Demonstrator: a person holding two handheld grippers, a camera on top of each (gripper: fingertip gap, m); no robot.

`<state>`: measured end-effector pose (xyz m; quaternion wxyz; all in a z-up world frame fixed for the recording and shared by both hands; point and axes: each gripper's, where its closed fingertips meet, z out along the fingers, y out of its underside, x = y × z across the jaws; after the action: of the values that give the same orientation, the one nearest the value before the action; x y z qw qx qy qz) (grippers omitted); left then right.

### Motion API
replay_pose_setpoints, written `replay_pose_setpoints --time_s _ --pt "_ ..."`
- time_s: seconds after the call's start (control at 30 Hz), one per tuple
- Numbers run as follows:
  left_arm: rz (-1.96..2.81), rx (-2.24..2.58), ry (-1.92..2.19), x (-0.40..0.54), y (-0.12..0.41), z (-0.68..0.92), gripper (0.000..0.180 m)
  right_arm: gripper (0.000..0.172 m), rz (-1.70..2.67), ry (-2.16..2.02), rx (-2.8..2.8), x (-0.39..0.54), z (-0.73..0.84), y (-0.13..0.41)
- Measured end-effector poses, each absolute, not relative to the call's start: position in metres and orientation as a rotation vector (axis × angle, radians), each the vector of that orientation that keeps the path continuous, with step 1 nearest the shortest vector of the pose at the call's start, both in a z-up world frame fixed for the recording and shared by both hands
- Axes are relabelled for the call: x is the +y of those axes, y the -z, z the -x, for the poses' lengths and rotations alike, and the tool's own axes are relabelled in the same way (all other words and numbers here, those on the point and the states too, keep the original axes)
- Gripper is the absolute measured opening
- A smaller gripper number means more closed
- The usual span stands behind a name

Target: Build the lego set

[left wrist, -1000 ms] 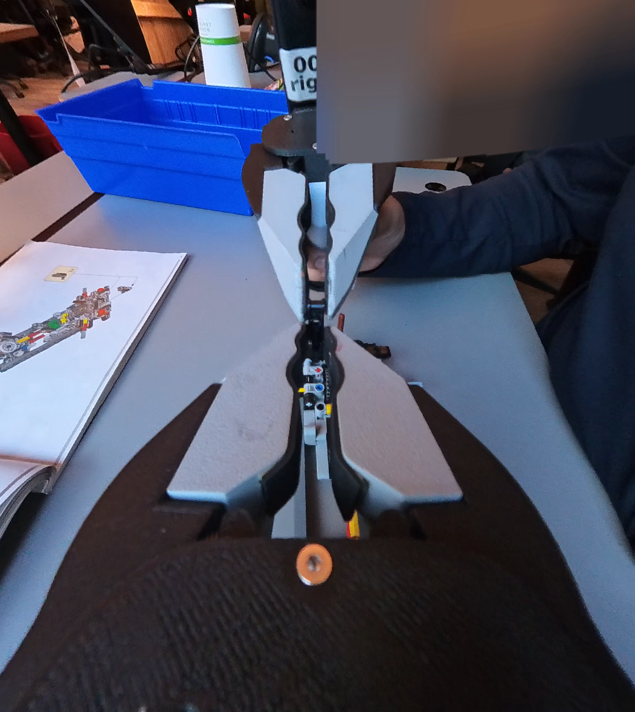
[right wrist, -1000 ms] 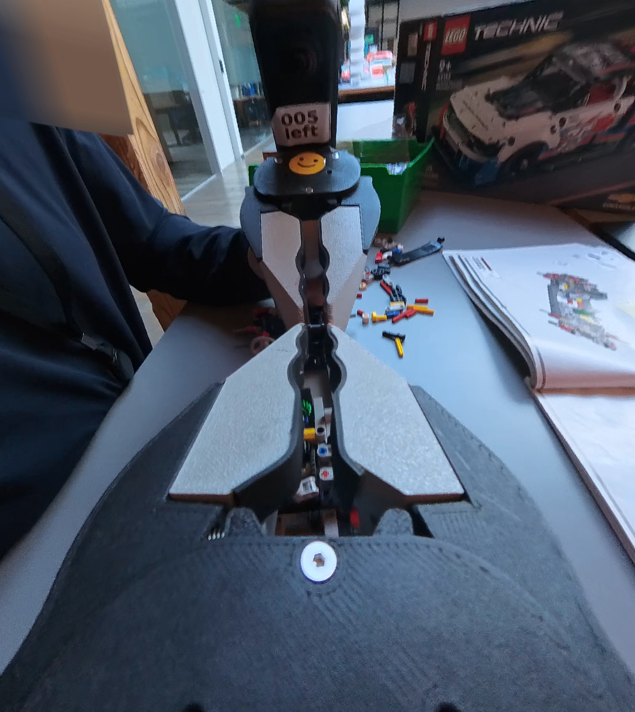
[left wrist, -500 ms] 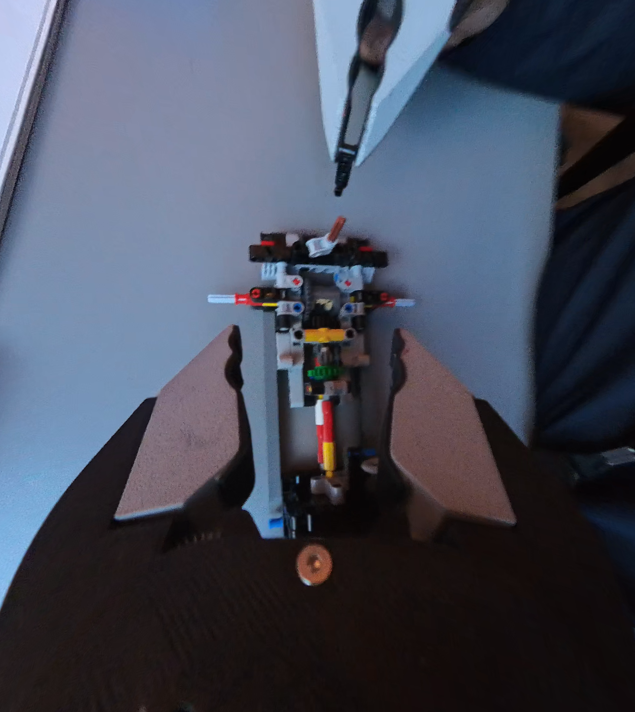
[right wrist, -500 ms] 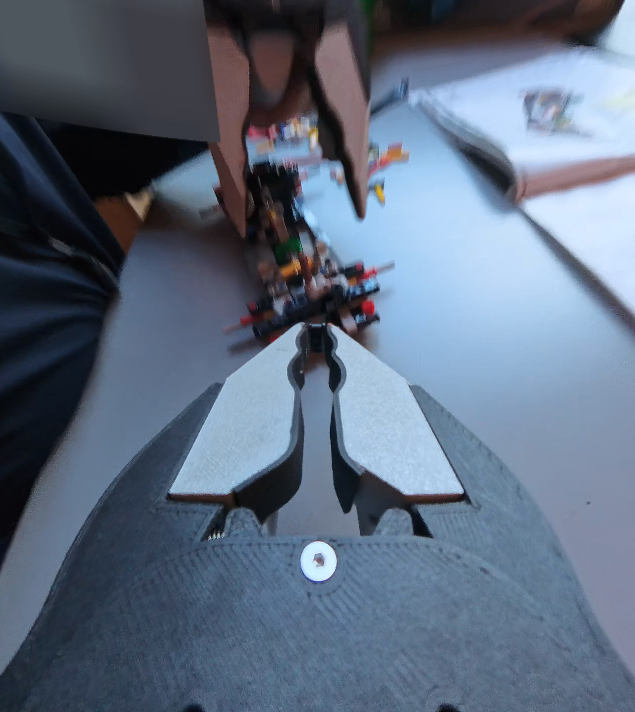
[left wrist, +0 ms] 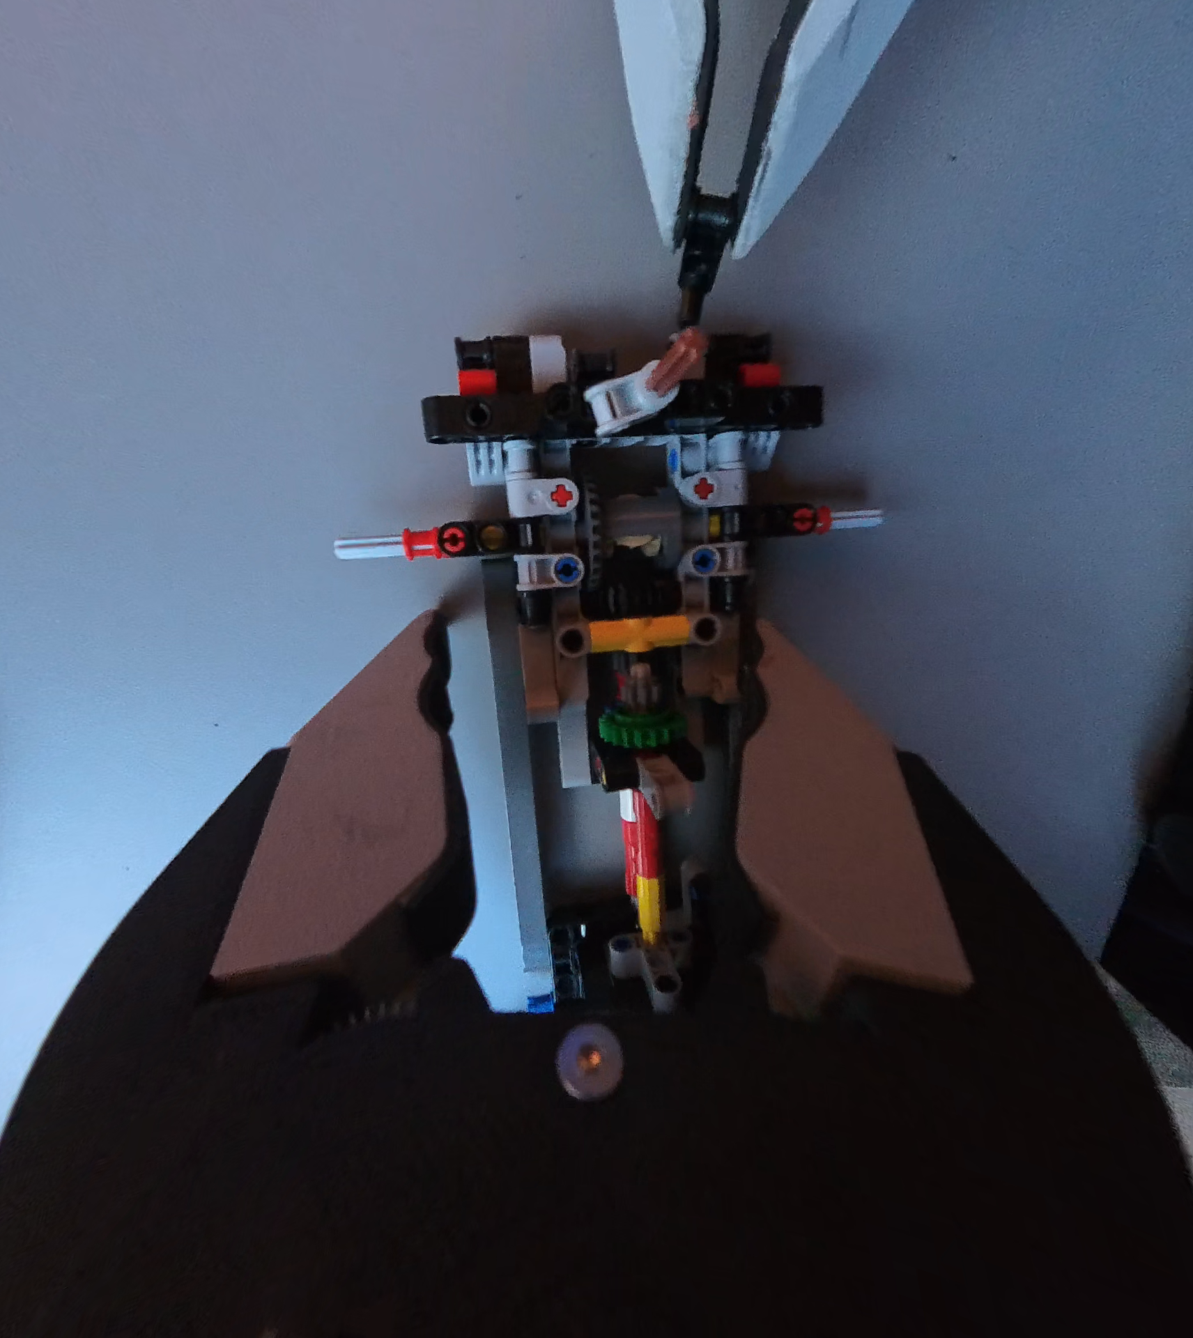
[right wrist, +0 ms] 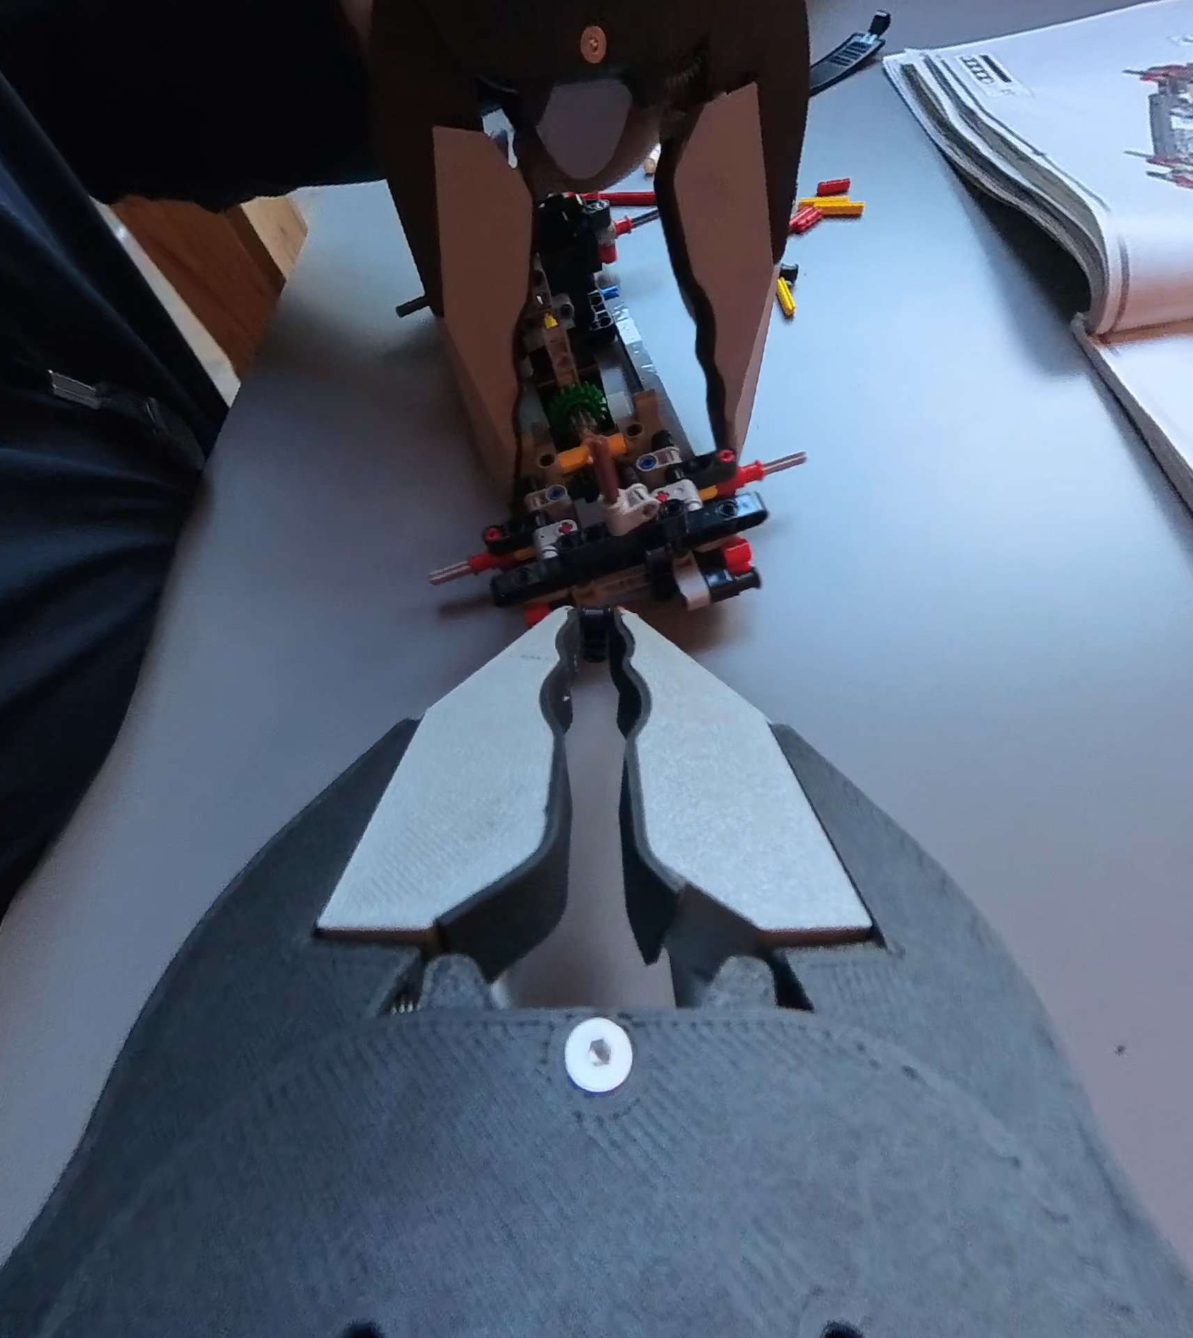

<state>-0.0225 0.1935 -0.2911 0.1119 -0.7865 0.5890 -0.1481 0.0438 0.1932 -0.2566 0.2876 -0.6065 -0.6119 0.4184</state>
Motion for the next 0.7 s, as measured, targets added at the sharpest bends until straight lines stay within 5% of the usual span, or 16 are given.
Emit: replay_pose_setpoints --time_s 0.03,0.7 --pt "2.306 1.726 0.446 0.194 0.291 0.022 0.076 0.005 1.612 -1.121 -1.643 0.193 -0.043 0.256" --pt "2.230 1.741 0.537 0.192 0.290 0.021 0.068 0.005 1.529 -1.009 -1.862 0.197 -0.028 0.275"
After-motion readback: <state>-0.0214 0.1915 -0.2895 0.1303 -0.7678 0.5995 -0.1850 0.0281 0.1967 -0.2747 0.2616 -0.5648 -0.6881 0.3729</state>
